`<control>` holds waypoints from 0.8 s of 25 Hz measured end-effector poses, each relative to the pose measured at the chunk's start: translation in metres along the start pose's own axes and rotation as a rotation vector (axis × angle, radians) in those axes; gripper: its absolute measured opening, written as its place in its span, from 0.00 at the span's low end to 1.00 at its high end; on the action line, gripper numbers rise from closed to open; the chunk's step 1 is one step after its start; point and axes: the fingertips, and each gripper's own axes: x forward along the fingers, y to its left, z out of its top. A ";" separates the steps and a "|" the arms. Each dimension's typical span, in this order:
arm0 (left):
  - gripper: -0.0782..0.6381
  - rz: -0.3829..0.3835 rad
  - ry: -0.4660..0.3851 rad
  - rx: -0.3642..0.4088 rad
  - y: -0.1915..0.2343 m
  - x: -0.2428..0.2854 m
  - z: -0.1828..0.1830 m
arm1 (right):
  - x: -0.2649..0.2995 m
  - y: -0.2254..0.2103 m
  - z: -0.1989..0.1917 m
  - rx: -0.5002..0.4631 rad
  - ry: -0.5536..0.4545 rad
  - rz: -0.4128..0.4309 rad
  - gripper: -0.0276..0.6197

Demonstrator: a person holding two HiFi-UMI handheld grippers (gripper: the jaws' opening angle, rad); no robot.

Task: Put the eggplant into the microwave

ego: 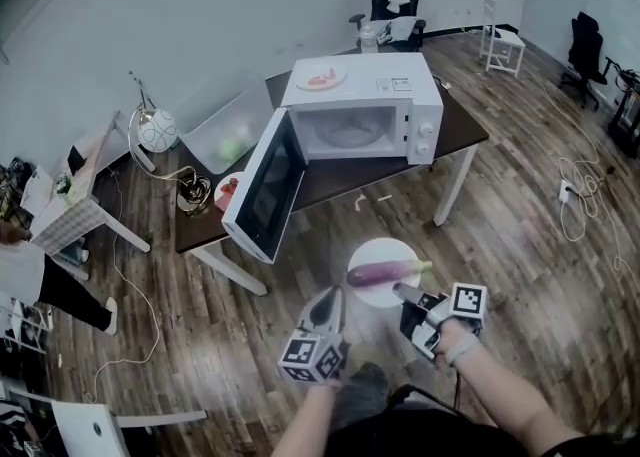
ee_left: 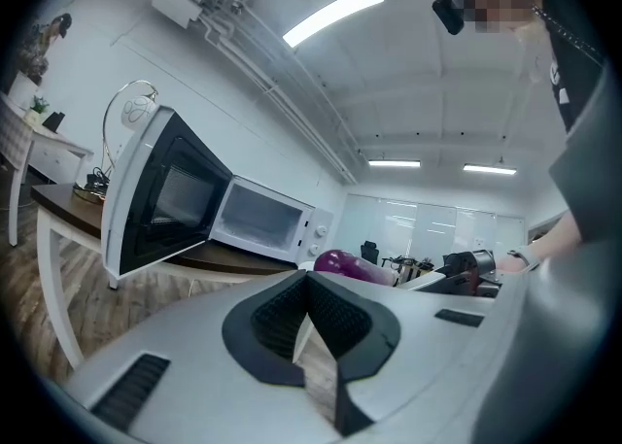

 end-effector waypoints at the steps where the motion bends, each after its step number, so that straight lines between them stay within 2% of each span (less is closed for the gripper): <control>1: 0.10 -0.003 0.004 0.001 0.004 0.007 0.002 | 0.006 0.001 0.006 0.002 -0.004 0.001 0.08; 20: 0.10 -0.081 0.049 0.006 0.080 0.114 0.023 | 0.109 0.017 0.091 0.026 -0.075 0.031 0.08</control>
